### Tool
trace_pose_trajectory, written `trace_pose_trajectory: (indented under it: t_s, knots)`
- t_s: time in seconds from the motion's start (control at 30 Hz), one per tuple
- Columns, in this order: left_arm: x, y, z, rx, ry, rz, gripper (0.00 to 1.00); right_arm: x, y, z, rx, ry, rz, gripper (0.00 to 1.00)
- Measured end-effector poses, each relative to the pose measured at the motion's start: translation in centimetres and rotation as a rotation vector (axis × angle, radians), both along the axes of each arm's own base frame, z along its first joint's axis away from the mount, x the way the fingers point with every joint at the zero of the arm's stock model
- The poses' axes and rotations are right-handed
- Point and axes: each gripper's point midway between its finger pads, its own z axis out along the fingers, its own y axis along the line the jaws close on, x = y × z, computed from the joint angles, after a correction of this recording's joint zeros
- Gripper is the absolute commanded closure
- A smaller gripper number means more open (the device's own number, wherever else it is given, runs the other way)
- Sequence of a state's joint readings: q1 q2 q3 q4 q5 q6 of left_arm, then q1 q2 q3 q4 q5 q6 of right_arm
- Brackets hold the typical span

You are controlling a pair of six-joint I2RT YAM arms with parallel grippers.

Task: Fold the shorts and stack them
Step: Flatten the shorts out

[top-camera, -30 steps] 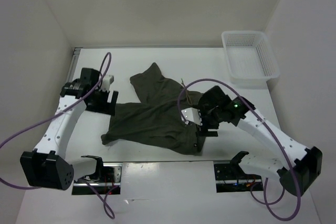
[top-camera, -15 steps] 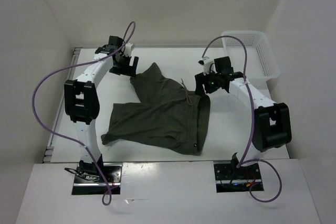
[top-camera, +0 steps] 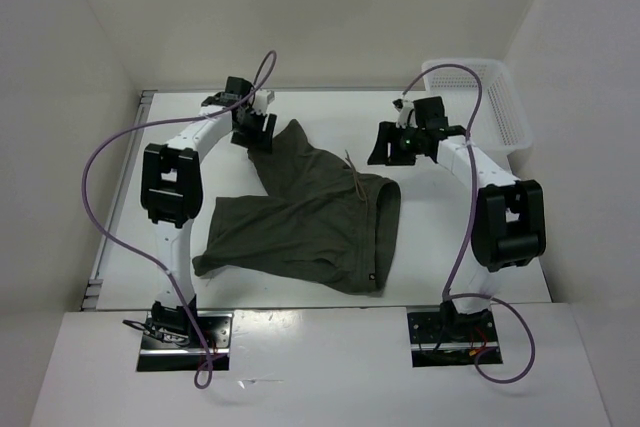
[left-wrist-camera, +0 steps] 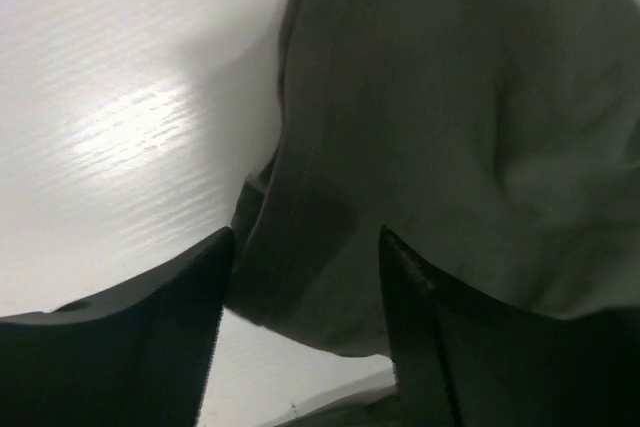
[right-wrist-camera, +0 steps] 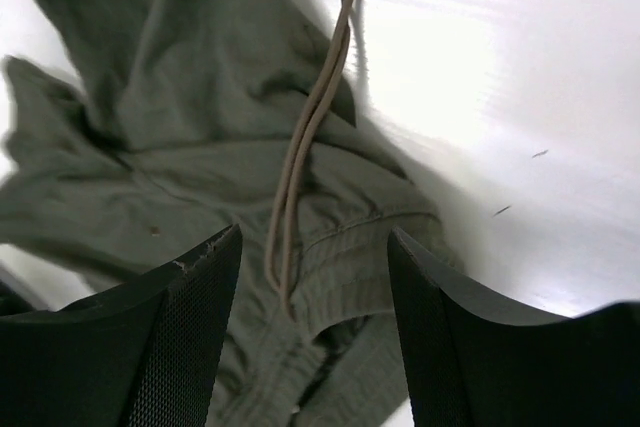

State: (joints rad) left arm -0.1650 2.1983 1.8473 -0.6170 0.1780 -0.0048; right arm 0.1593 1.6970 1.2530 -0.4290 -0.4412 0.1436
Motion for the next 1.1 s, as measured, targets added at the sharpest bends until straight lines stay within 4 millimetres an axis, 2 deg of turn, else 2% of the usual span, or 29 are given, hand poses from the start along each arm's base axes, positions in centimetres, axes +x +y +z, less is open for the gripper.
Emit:
trace_pose_trajectory:
  t_s: [0.1, 0.13, 0.23, 0.27, 0.3, 0.33, 0.43, 0.53, 0.6, 0.7, 0.77, 0.87, 0.9, 0.93, 1.03, 1.07, 1.1]
  knots:
    - [-1.0, -0.2, -1.6, 0.000, 0.044, -0.008, 0.52, -0.5, 0.0, 0.1, 0.061, 0.052, -0.030, 0.35]
    - [-1.3, -0.2, -2.1, -0.001, 0.058, -0.012, 0.68, -0.8, 0.1, 0.1, 0.077, 0.066, -0.036, 0.35]
    - [-2.3, -0.2, -3.2, -0.004, 0.098, -0.017, 0.83, -2.2, 0.4, 0.0, 0.112, 0.115, -0.041, 0.35]
    - [-2.7, -0.3, -3.5, -0.006, 0.109, -0.017, 0.93, -2.6, 0.4, 0.0, 0.121, 0.124, -0.043, 0.35]
    - [-3.1, -0.2, -3.9, -0.008, 0.124, -0.016, 0.98, -3.1, 0.4, -0.1, 0.130, 0.138, -0.048, 0.35]
    - [-3.5, 0.0, -4.3, -0.009, 0.136, -0.017, 1.00, -3.6, 0.4, -0.3, 0.139, 0.153, -0.056, 0.33]
    - [-4.3, 0.2, -4.0, -0.015, 0.137, -0.014, 1.00, -4.7, 0.0, -1.2, 0.168, 0.211, -0.087, 0.32]
    - [-6.3, 1.1, -3.3, -0.009, 0.161, -0.001, 1.00, -6.0, -0.1, -2.3, 0.202, 0.283, -0.120, 0.31]
    - [-7.7, 1.7, -2.1, 0.002, 0.163, 0.008, 1.00, -6.2, 0.1, -2.7, 0.227, 0.320, -0.139, 0.30]
    - [-9.6, 2.6, 0.0, 0.028, 0.142, 0.023, 1.00, -5.4, 0.6, -3.4, 0.265, 0.354, -0.148, 0.29]
    - [-10.8, 3.3, 0.7, 0.042, 0.129, 0.037, 0.98, -4.3, 1.0, -4.0, 0.280, 0.368, -0.147, 0.29]
    - [-13.3, 3.8, -0.2, 0.053, 0.178, 0.040, 0.84, -2.4, 1.1, -4.9, 0.284, 0.376, -0.157, 0.31]
    - [-14.1, 4.0, -0.8, 0.057, 0.207, 0.039, 0.78, -1.9, 1.1, -5.3, 0.277, 0.375, -0.163, 0.32]
    - [-15.1, 4.0, -1.5, 0.058, 0.243, 0.039, 0.62, -1.4, 1.0, -5.6, 0.267, 0.371, -0.167, 0.32]
    - [-17.1, 4.0, -2.2, 0.056, 0.327, 0.032, 0.47, -0.1, 0.7, -6.6, 0.243, 0.364, -0.175, 0.32]
    - [-17.3, 4.0, -2.0, 0.049, 0.340, 0.032, 0.32, 0.3, 0.7, -6.8, 0.238, 0.361, -0.173, 0.32]
    - [-17.3, 3.9, -1.5, 0.039, 0.346, 0.035, 0.22, 0.6, 0.7, -6.9, 0.235, 0.357, -0.172, 0.32]
